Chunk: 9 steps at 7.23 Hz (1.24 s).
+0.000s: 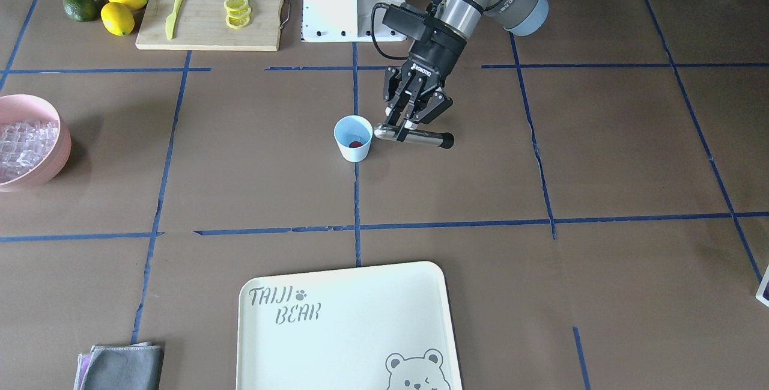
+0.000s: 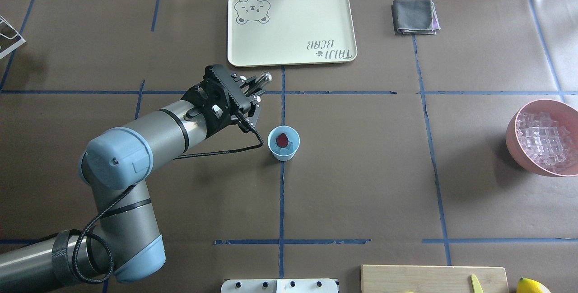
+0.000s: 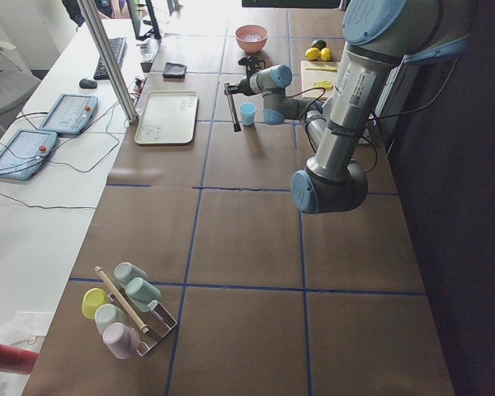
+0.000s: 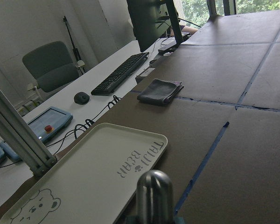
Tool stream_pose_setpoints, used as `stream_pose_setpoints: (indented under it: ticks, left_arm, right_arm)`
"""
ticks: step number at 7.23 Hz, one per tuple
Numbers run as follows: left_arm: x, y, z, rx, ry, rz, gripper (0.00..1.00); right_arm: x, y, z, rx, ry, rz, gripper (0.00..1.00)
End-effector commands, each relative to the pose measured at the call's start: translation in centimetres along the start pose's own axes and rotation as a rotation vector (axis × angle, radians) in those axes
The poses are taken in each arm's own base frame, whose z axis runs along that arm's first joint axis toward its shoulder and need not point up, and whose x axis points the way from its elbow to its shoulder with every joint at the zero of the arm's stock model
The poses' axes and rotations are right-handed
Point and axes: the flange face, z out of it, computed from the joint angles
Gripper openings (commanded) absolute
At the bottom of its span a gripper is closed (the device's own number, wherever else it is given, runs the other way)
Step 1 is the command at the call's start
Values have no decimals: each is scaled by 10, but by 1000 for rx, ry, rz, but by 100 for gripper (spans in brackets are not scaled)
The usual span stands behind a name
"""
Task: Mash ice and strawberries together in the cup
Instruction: 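Lift the metal rod out of the cup and carry it back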
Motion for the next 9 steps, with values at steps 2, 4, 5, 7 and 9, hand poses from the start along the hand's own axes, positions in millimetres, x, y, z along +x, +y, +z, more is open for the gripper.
stream_pose_setpoints:
  ticks: [2,4,5,7,9]
  left_arm:
    - [-35,32,26,-318,-59,73,0]
    - [-104,68,11,-503,30,-6,0]
    - [-155,97,0,-579,62,-82,0]
    - [-250,120,-29,-751,99,-296,0]
    - [-314,179,-66,-853,57,-446,2]
  right_arm:
    - [0,0,0,0,0,0,100]
    - [1,1,1,-1,0,1,100]
    - [1,1,1,-1,0,0,100]
    - [1,1,1,-1,0,0,100]
    - [1,1,1,-1,0,0,100]
